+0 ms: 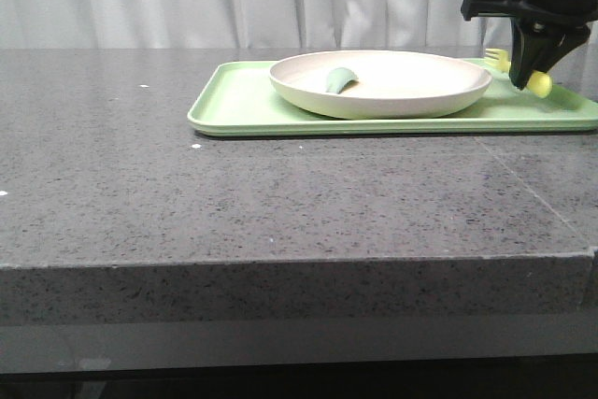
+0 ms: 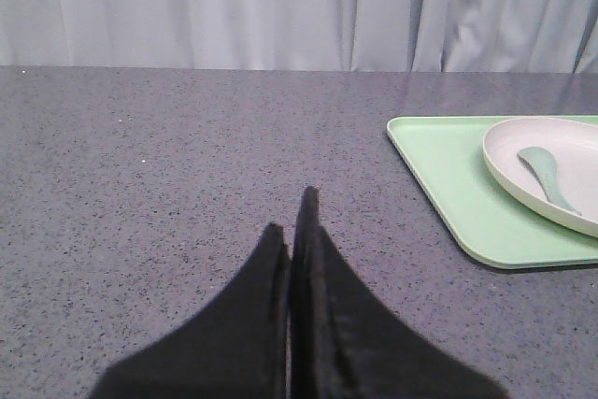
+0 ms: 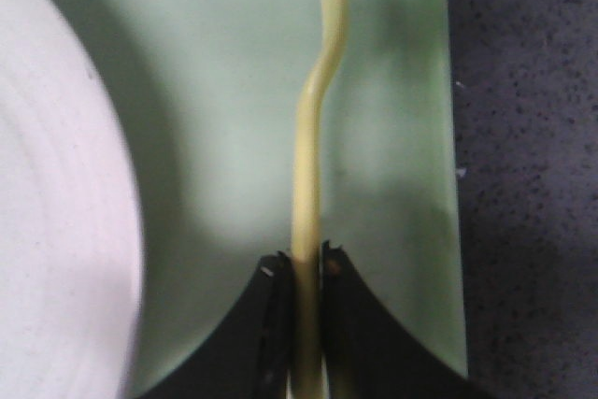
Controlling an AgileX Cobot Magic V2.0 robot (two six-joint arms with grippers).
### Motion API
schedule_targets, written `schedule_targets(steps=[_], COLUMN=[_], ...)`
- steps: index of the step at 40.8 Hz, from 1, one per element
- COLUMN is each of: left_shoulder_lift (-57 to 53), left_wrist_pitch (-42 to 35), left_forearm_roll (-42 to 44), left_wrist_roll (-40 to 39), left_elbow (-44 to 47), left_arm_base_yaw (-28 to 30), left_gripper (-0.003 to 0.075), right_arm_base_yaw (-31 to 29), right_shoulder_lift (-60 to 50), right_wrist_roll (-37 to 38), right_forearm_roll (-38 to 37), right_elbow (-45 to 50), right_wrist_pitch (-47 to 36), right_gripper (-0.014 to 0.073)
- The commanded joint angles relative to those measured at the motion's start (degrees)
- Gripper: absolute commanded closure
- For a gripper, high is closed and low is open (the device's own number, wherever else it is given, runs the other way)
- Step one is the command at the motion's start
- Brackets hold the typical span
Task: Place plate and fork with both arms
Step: 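Lower the fork onto the tray beside the plate and release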
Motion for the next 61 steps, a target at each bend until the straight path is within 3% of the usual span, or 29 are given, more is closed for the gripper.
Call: schedule_targets(steps=[1, 13, 24, 34, 44, 52, 61], left_shoulder_lift=[0.4, 0.4, 0.4, 0.4, 0.4, 0.4, 0.4], left_wrist_pitch=[-4.2, -4.2, -4.2, -4.2, -4.2, -4.2, -4.2], left_forearm_roll=[-0.1, -0.1, -0.1, -0.1, -0.1, -0.1, -0.1], left_wrist_roll=[-0.5, -0.5, -0.5, -0.5, -0.5, -0.5, -0.5], left_elbow=[-1.6, -1.6, -1.6, -1.6, -1.6, -1.6, -1.6], left_arm_base_yaw=[0.2, 0.2, 0.2, 0.2, 0.2, 0.2, 0.2], left_gripper=[0.0738, 0.0738, 0.0738, 0.0738, 0.0738, 0.0738, 0.0738], right_arm_base_yaw=[-0.2, -0.2, -0.2, -0.4, -0.5, -0.5, -0.5], right_shoulder_lift=[-2.3, -1.1, -1.2, -3.8, -5.6, -8.8, -14.4], right_wrist_roll=[-0.2, -0.2, -0.2, -0.2, -0.2, -0.2, -0.2], right_forearm_roll=[-0.7, -0.7, -0.7, -0.7, -0.7, -0.7, -0.7], right_elbow=[-1.5, -1.5, -1.6, -1.8, -1.8, -1.8, -1.8], right_wrist_pitch=[-1.6, -0.2, 0.4, 0.2, 0.8, 1.3, 4.0], right_gripper=[0.0636, 0.0624, 0.0412, 0.0386, 0.026, 0.0297, 0.0611])
